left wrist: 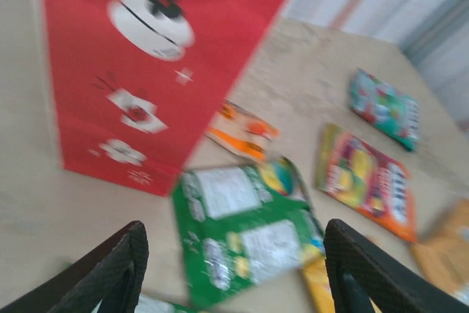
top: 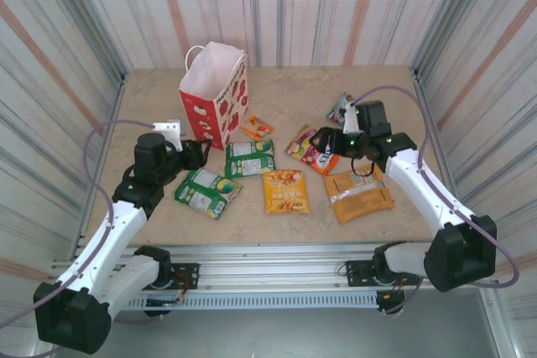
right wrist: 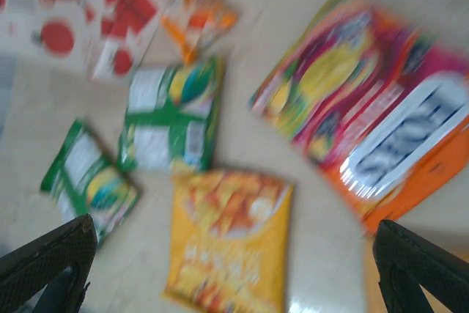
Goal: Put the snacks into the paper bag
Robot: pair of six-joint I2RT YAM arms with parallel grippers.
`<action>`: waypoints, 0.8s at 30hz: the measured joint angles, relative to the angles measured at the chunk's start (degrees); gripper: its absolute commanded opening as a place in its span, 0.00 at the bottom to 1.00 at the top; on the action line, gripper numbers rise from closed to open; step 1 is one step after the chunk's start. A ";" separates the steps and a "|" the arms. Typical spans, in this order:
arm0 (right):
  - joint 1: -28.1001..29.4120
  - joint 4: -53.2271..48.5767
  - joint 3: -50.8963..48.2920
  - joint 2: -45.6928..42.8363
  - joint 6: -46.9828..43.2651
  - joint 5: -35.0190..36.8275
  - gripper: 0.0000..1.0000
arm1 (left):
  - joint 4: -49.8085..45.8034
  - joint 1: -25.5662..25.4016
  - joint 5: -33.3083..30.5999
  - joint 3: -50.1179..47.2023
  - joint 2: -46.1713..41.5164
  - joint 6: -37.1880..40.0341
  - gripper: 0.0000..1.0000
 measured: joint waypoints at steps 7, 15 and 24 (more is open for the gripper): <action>4.31 -1.79 -9.01 -1.36 5.79 -1.42 0.74 | 2.47 -9.81 8.55 -7.82 0.57 -12.17 0.55; 4.33 2.84 -10.73 3.98 9.05 -3.26 0.69 | 10.62 -20.48 8.13 -11.80 9.90 -20.50 0.54; 4.50 8.61 -12.96 10.36 11.50 -4.50 0.61 | 15.63 -22.75 6.95 -9.01 22.84 -22.82 0.50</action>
